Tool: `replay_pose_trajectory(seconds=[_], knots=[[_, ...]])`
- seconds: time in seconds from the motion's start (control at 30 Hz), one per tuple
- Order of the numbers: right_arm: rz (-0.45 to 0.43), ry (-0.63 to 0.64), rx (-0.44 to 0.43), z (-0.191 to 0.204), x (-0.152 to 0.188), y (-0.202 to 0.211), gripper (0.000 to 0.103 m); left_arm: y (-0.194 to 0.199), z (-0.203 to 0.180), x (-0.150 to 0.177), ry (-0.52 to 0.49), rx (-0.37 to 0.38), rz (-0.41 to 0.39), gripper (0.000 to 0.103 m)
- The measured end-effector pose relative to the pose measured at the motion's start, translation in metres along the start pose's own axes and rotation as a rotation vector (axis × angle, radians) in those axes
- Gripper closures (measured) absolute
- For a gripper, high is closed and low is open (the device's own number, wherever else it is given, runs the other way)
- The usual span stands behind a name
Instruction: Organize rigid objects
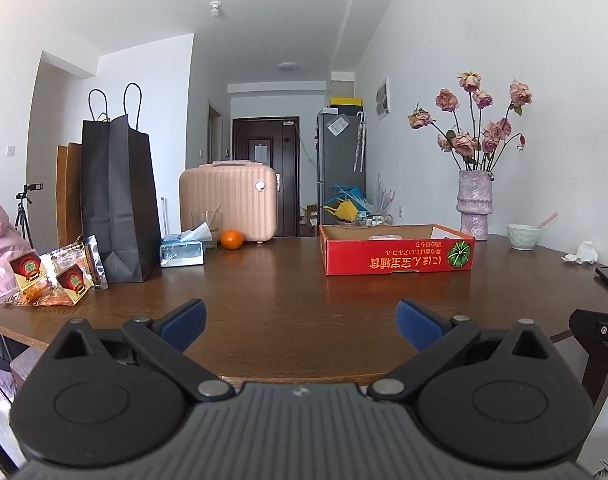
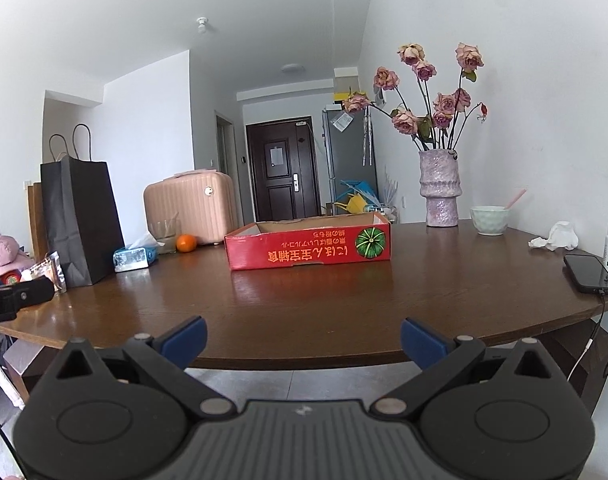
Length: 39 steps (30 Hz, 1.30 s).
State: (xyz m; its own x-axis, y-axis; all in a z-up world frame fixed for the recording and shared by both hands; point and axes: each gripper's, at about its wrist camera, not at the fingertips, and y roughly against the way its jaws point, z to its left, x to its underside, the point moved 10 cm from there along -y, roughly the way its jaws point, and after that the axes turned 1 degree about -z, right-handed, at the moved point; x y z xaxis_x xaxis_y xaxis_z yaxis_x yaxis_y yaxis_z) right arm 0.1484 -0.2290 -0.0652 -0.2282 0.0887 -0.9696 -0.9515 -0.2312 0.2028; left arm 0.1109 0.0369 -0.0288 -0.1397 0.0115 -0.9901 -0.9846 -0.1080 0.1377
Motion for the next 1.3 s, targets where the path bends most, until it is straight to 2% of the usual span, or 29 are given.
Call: replay_pose_trajectory(seconds=[1.3], knots=[[0.001,0.001,0.000,0.0020,0.0008,-0.0013,0.000,-0.0014,-0.0014,0.0021,-0.013,0.014,0.022,0.000]])
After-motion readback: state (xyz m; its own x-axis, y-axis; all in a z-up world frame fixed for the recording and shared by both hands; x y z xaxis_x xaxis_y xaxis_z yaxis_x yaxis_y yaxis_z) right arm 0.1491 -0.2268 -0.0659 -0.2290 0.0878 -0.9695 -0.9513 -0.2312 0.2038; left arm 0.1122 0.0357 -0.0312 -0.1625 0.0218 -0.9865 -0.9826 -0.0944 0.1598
